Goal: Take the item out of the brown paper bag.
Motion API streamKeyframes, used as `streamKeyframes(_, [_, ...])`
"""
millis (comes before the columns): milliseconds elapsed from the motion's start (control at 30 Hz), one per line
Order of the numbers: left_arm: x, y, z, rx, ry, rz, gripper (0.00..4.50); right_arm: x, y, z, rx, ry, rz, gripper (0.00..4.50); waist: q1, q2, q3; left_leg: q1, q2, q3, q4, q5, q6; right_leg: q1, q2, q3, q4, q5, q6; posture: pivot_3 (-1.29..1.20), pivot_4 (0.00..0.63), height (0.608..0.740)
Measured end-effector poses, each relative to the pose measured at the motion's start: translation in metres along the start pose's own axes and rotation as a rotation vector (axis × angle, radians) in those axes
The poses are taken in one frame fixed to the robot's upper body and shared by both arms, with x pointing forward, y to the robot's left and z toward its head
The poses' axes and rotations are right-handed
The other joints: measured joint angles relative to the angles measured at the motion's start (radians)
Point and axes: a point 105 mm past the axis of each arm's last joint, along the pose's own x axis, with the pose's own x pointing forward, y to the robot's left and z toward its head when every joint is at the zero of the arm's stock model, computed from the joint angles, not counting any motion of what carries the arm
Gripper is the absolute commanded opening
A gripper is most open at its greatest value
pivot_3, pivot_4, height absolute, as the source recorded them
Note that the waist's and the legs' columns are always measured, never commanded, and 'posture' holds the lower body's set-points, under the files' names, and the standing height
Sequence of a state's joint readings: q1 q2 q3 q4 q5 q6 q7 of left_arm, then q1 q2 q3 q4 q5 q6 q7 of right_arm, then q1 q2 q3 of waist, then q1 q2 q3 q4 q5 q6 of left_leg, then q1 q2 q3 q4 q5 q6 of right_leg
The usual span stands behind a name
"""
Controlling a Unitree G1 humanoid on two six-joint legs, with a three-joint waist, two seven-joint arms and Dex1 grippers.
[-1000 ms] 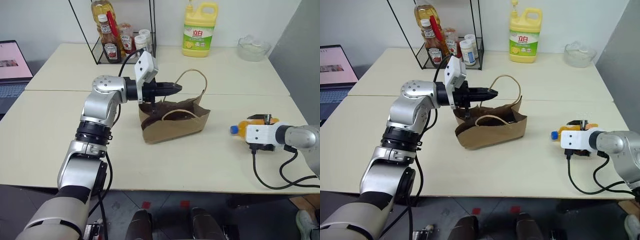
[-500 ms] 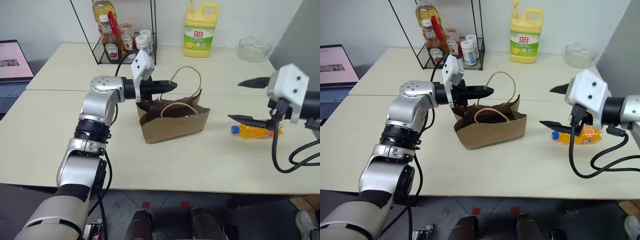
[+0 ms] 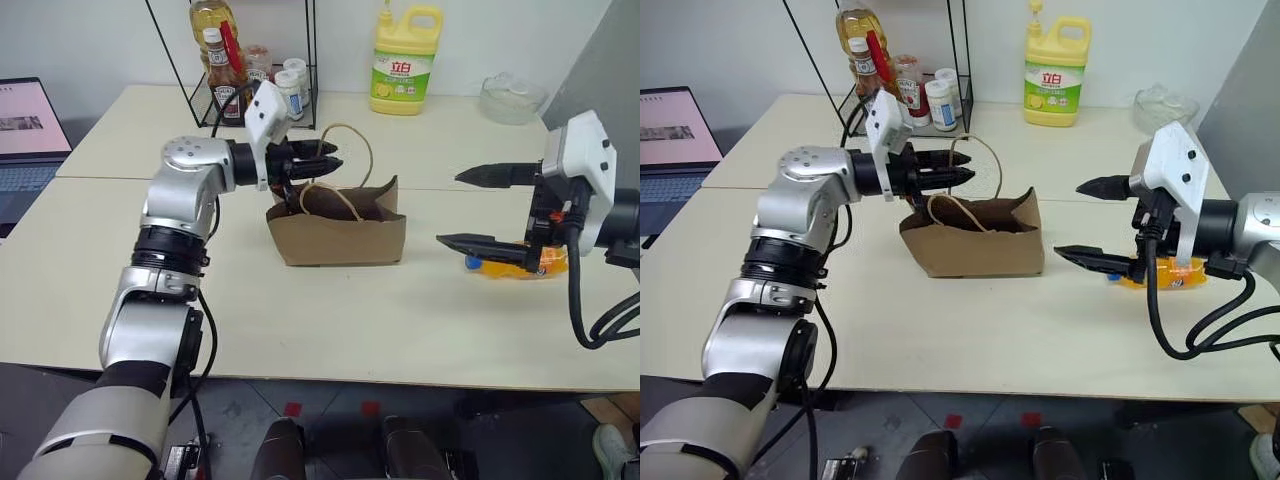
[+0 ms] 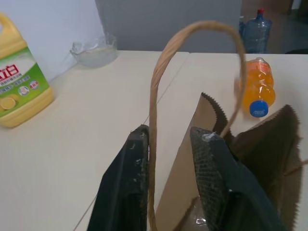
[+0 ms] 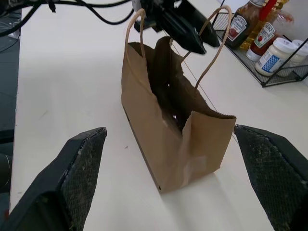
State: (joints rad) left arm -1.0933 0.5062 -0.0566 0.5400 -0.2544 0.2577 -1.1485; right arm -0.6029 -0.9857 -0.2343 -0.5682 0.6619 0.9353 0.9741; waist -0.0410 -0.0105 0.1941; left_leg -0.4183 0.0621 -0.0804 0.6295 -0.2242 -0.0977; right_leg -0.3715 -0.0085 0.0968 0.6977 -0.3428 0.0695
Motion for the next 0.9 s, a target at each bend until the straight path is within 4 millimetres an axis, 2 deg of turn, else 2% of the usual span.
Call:
streamKeyframes(200, [-0.017,0.012,-0.003,0.043,0.028,0.076,1.68,-0.001,0.0,-0.004,-0.007,0.0,-0.004,4.5,0.0,0.0,0.0,0.0,0.0,0.0,0.0,0.0,0.0,0.0,0.0,0.0,0.0,0.0,0.0,0.0,0.15,0.74])
streamKeyframes(400, [-0.036,0.028,-0.002,0.142,0.041,0.204,1.68,-0.005,-0.014,-0.008,-0.032,0.004,-0.069,4.5,0.001,0.0,0.0,0.0,0.0,0.0,0.0,0.0,0.0,0.0,0.0,0.0,0.0,0.0,0.0,0.0,0.15,0.74])
streamKeyframes(533, [-0.043,0.032,-0.011,0.132,0.04,0.276,1.68,-0.006,-0.02,-0.015,-0.033,0.011,-0.113,4.5,0.001,0.0,0.0,0.0,0.0,0.0,0.0,0.0,0.0,0.0,0.0,0.0,0.0,0.0,0.0,0.0,0.15,0.74])
streamKeyframes(600, [-0.053,0.032,-0.011,0.092,0.01,0.349,1.68,-0.006,-0.022,-0.019,-0.026,0.003,-0.155,4.5,-0.002,0.0,0.0,0.0,0.001,0.0,0.0,0.0,0.0,0.0,0.0,0.0,0.0,0.0,0.0,0.0,0.15,0.74])
streamKeyframes(700, [-0.075,0.026,-0.017,0.029,0.006,0.453,1.68,-0.004,-0.015,-0.026,0.015,-0.028,-0.196,4.5,-0.008,0.0,0.0,0.0,0.001,0.0,0.0,0.002,-0.003,0.0,0.0,0.0,0.0,0.0,0.0,0.0,0.15,0.74])
streamKeyframes(800, [-0.095,0.008,-0.04,-0.009,0.083,0.514,1.68,0.001,-0.003,-0.035,0.071,-0.055,-0.236,4.5,-0.01,0.0,0.0,0.0,0.001,0.0,0.0,0.002,-0.003,0.0,0.0,0.0,0.001,0.0,0.0,0.0,0.15,0.74])
streamKeyframes(900, [-0.106,-0.015,-0.066,-0.081,0.144,0.572,1.68,0.011,0.005,-0.044,0.131,-0.126,-0.321,4.5,-0.008,-0.003,-0.002,0.001,0.002,0.0,0.001,0.002,-0.003,0.001,0.0,0.0,0.002,0.0,0.0,0.0,0.15,0.74])
